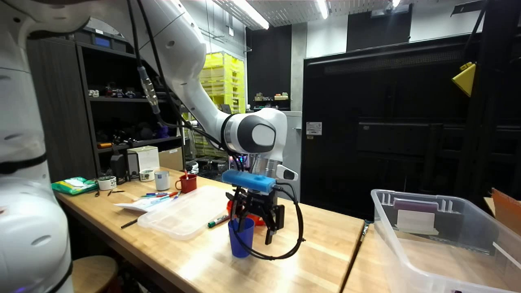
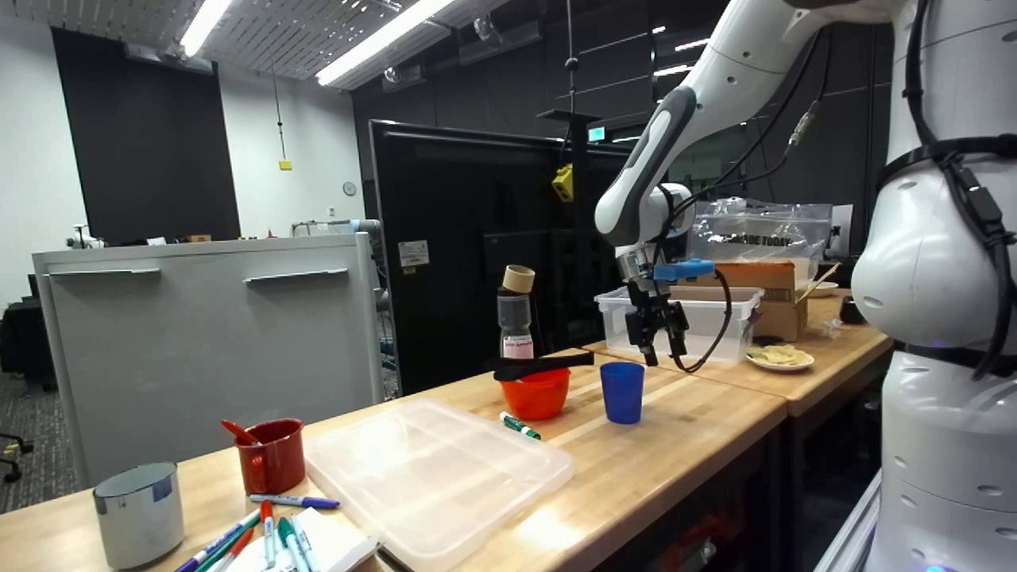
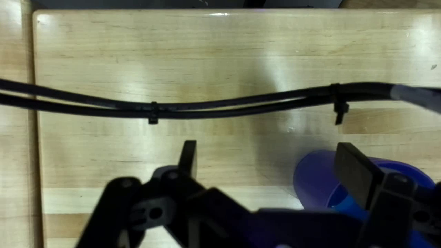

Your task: Hang the blue cup on to the clamp on top of the orange jar

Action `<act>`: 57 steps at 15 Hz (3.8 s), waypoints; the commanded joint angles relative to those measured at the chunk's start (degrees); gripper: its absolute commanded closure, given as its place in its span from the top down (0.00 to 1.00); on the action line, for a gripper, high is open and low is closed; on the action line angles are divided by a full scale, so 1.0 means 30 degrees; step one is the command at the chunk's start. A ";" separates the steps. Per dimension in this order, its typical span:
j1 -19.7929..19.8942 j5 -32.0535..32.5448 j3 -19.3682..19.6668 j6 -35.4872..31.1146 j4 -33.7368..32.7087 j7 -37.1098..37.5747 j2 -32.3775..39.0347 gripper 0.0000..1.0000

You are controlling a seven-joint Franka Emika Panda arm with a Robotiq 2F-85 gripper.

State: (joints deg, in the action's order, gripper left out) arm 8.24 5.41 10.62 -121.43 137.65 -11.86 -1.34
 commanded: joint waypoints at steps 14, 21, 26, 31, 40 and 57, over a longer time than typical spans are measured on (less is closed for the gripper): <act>0.0539 0.0191 0.0050 -0.0339 -0.1236 0.1898 0.0423 1.00; 0.0388 0.0300 -0.0164 -0.0486 -0.1213 0.2953 0.0916 1.00; 0.0199 0.0437 -0.0382 -0.0513 -0.0973 0.3182 0.0444 1.00; -0.0046 0.0709 -0.0733 -0.0568 -0.0778 0.3395 0.0073 1.00; 0.0062 0.0647 -0.0616 -0.0680 -0.1136 0.4199 0.0860 1.00; -0.0403 0.0796 -0.0969 -0.1264 -0.1255 0.4756 0.1269 1.00</act>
State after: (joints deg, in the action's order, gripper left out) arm 7.77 6.41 8.46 -124.24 133.69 0.63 3.17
